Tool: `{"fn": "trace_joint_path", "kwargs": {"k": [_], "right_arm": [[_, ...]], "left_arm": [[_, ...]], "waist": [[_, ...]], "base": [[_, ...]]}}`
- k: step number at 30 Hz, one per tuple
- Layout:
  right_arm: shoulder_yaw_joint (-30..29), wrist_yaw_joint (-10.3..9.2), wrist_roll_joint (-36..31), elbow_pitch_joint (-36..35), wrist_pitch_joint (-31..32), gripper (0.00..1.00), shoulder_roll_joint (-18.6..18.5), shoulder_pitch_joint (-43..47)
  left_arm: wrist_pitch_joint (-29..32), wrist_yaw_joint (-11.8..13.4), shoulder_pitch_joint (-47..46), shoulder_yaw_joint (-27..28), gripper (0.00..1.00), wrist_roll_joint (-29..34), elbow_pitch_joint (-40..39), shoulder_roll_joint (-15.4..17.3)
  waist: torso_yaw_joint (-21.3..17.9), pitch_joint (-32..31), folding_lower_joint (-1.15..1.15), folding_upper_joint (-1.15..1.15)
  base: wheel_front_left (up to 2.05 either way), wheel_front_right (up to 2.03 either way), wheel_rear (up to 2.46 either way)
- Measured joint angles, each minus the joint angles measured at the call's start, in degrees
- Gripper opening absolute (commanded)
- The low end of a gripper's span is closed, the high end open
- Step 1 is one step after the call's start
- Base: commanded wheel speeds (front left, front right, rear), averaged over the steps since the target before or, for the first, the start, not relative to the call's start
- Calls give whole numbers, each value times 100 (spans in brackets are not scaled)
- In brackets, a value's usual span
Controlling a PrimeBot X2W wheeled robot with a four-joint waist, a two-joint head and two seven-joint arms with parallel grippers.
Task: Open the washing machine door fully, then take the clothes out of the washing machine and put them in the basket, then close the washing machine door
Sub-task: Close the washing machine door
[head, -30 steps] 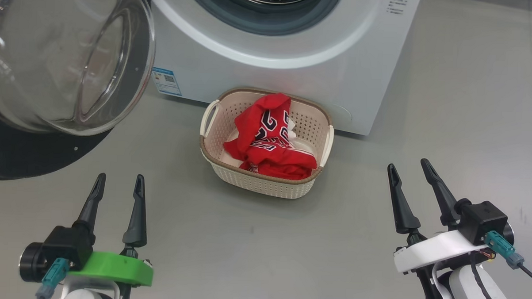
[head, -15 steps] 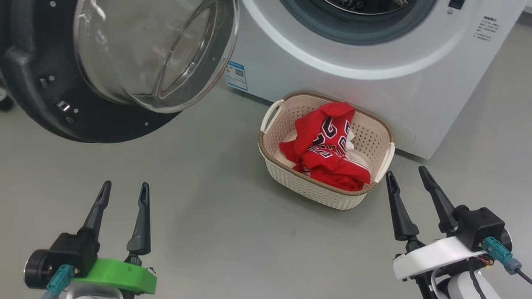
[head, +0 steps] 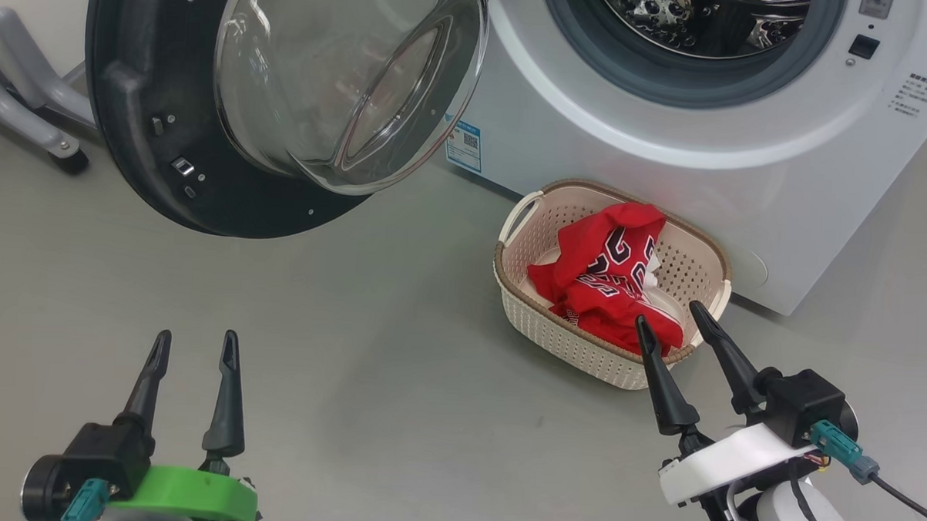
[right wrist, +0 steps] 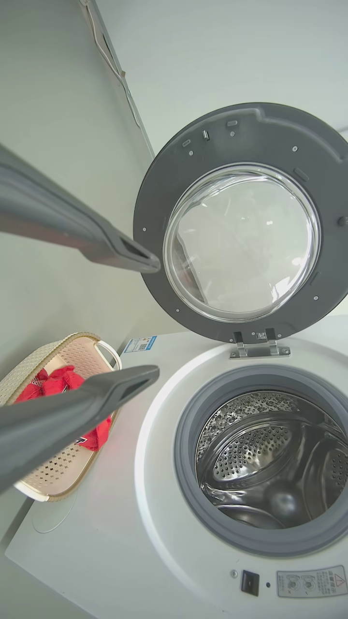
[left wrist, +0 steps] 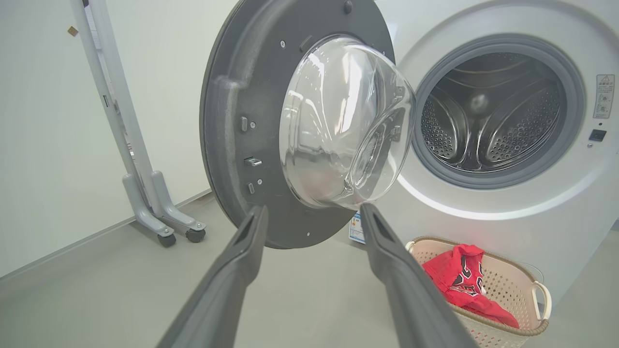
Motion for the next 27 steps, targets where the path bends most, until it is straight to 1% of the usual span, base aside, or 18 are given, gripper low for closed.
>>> {"fn": "trace_joint_path", "kwargs": {"k": [12,27], "right_arm": [[172,0,42,16,0,100,-69,-29],[248,0,142,97,0,100,-87,-51]], "left_arm": [[0,48,65,54,100,-100,-185,0],[0,51,117,67,100,-98,-245,0]], "waist": [[52,124,0,0],[54,78,0,0]], "base": [[0,0,0],[0,0,0]]}}
